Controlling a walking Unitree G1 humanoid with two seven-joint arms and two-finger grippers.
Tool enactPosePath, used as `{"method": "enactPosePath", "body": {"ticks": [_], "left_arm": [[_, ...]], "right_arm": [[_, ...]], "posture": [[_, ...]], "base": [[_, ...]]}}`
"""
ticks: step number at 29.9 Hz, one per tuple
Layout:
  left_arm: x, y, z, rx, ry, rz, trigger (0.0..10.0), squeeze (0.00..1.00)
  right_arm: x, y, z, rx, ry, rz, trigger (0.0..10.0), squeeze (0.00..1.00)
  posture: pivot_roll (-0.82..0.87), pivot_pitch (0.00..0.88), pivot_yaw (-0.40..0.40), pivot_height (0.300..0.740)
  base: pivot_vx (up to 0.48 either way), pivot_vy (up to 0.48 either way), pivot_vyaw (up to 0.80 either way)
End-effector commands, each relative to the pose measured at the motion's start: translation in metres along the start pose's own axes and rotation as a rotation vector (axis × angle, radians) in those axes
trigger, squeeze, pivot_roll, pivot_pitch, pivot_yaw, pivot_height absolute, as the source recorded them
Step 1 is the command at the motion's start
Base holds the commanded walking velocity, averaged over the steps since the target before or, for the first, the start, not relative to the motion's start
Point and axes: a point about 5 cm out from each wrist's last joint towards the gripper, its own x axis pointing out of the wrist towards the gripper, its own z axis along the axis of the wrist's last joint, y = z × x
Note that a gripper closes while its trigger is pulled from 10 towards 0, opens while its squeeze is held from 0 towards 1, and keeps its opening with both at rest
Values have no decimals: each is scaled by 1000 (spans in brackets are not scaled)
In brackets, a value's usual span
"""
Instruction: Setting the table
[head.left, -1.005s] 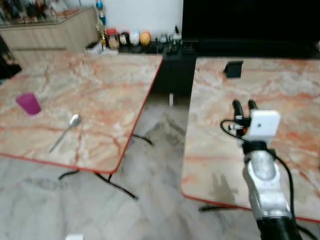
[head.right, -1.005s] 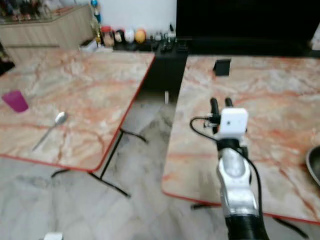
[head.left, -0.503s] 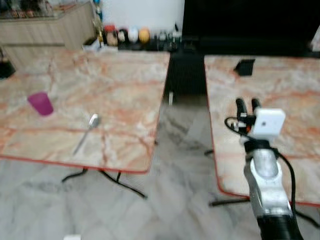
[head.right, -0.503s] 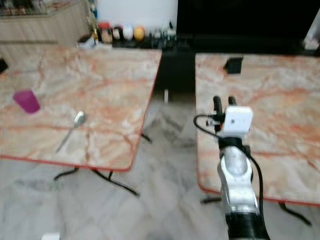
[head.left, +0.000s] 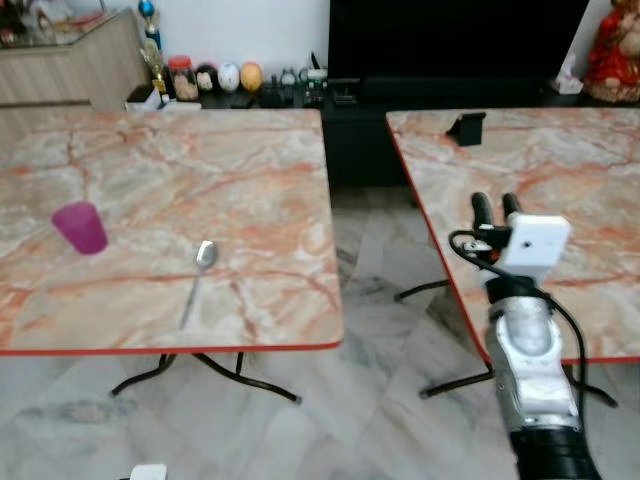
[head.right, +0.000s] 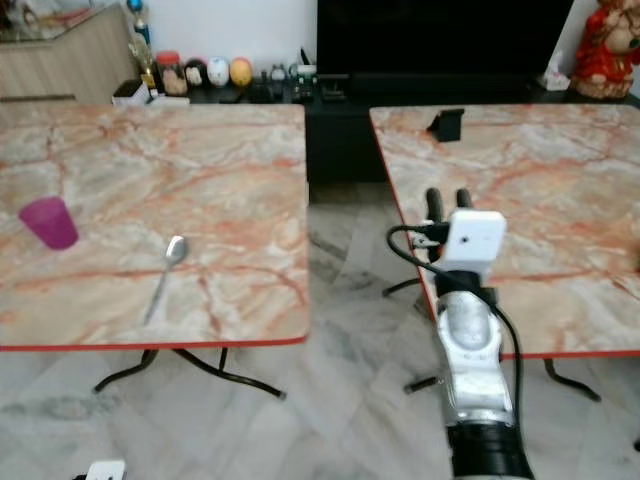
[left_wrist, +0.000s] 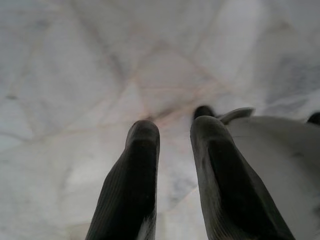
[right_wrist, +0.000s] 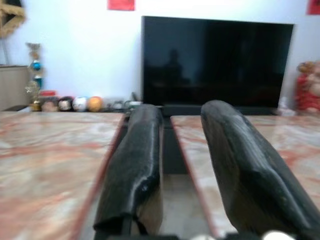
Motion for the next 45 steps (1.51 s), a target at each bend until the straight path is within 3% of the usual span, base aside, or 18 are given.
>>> {"method": "enactPosePath", "body": {"ticks": [1,17,32,45], "left_arm": [[0,-2,-2,-6,8,-1,10000,0],[0,-3,-3,9,9,-7,10000,0],[4,-14,9,24,-20,-22,10000,0],[5,-10,13,28,-23,-14,10000,0]], "right_arm": [[2,-9,3,-14,-9,-24,10000,0],[2,-4,3,-14,-16,-1,10000,0],[5,-3,3,-16,-16,-7,10000,0],[2,1,-1,-11,7,6,10000,0]], "posture": [[-63,0,16,740],[-72,0,26,740],[-65,0,27,740],[-55,0,29,740]], "base": [[0,341,0],[0,342,0],[0,340,0],[0,333,0]]}}
